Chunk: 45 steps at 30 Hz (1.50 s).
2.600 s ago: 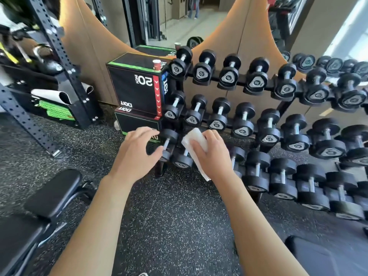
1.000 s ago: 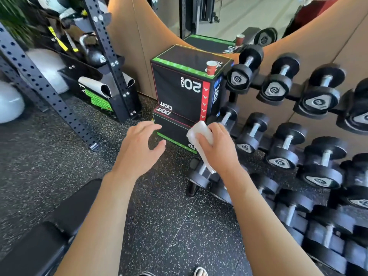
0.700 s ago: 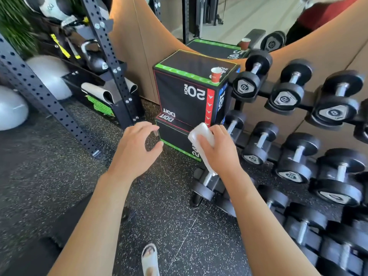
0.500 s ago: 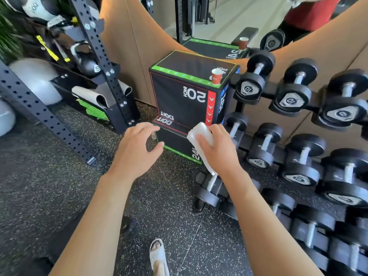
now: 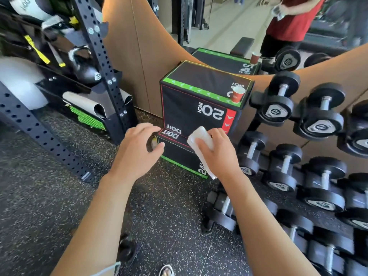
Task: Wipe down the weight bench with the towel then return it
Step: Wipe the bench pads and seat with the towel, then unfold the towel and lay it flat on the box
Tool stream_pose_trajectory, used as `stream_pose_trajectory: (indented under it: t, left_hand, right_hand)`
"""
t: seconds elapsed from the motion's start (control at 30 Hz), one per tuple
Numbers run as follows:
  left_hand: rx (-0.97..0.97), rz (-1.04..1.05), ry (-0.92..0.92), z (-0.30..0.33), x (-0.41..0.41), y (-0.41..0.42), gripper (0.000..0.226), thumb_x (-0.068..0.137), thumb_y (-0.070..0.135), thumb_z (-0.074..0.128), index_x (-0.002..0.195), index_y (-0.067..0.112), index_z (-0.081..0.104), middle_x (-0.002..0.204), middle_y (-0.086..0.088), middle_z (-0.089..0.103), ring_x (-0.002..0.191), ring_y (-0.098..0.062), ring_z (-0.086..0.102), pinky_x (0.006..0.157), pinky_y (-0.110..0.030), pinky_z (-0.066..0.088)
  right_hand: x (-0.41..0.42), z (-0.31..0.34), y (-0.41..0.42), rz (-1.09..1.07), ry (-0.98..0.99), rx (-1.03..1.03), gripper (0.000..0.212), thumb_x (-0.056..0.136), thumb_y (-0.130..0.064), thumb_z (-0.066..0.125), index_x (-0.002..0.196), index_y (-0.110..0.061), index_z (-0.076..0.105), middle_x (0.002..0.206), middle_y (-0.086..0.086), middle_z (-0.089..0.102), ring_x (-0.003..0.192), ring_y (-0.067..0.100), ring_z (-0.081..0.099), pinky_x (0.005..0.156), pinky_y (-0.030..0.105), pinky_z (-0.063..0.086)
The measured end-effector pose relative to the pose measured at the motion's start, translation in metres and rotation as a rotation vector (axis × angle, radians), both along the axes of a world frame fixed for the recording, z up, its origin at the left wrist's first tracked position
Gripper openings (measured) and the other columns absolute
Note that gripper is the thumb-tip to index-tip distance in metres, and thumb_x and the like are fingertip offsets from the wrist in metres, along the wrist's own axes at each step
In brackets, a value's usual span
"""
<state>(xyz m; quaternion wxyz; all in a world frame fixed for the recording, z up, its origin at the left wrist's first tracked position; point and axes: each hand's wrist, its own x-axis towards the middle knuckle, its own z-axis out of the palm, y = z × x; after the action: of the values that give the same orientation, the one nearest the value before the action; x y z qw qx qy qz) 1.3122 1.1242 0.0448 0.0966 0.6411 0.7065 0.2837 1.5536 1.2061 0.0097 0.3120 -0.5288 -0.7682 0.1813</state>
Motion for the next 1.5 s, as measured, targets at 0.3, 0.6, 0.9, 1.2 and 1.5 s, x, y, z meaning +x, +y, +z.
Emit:
stream_pose_trajectory:
  t: [0.3,0.6,0.9,1.2,1.5]
  left_hand:
    - [-0.009,0.028,-0.045,-0.019,-0.048,0.044,0.046,0.097,0.042,0.063,0.140,0.028,0.058,0.145,0.015,0.049,0.134,-0.012,0.039,0.109,-0.035,0.037]
    - [-0.002,0.027,-0.030,-0.019,-0.052,0.135,0.044,0.098,0.041,0.062,0.140,0.031,0.057,0.146,0.017,0.048,0.136,-0.011,0.037,0.112,-0.039,0.040]
    - [-0.002,0.041,-0.002,-0.007,-0.028,0.254,0.044,0.097,0.042,0.062,0.139,0.030,0.058,0.144,0.018,0.048,0.136,-0.011,0.037,0.111,-0.035,0.038]
    - [-0.012,0.037,0.040,-0.005,-0.021,0.336,0.043,0.097,0.043,0.061,0.138,0.031,0.057,0.145,0.017,0.049,0.136,-0.010,0.037,0.113,-0.039,0.042]
    - [-0.038,-0.047,0.019,-0.024,-0.054,0.431,0.044,0.098,0.045,0.060,0.140,0.033,0.056,0.146,0.016,0.048,0.140,-0.012,0.037,0.114,-0.039,0.038]
  right_hand:
    - [-0.047,-0.002,0.052,0.019,-0.037,0.004,0.026,0.099,-0.042,0.059,0.098,-0.017,0.052,0.097,-0.004,0.050,0.090,0.023,0.050,0.073,0.037,0.041]
    - [-0.057,-0.010,0.145,0.049,0.008,0.003,0.026,0.099,-0.044,0.058,0.098,-0.018,0.051,0.096,-0.005,0.050,0.086,0.021,0.050,0.071,0.039,0.042]
    - [-0.039,-0.011,0.265,0.069,0.052,-0.009,0.028,0.099,-0.042,0.059,0.107,-0.015,0.056,0.102,-0.003,0.053,0.095,0.024,0.053,0.077,0.043,0.047]
    - [-0.034,-0.021,0.352,0.051,0.049,-0.001,0.030,0.099,-0.042,0.061,0.108,-0.014,0.057,0.103,-0.003,0.053,0.093,0.025,0.053,0.075,0.038,0.042]
    - [-0.062,-0.039,0.426,-0.041,0.045,-0.031,0.026,0.098,-0.042,0.061,0.102,-0.017,0.055,0.100,-0.004,0.052,0.086,0.023,0.054,0.073,0.040,0.047]
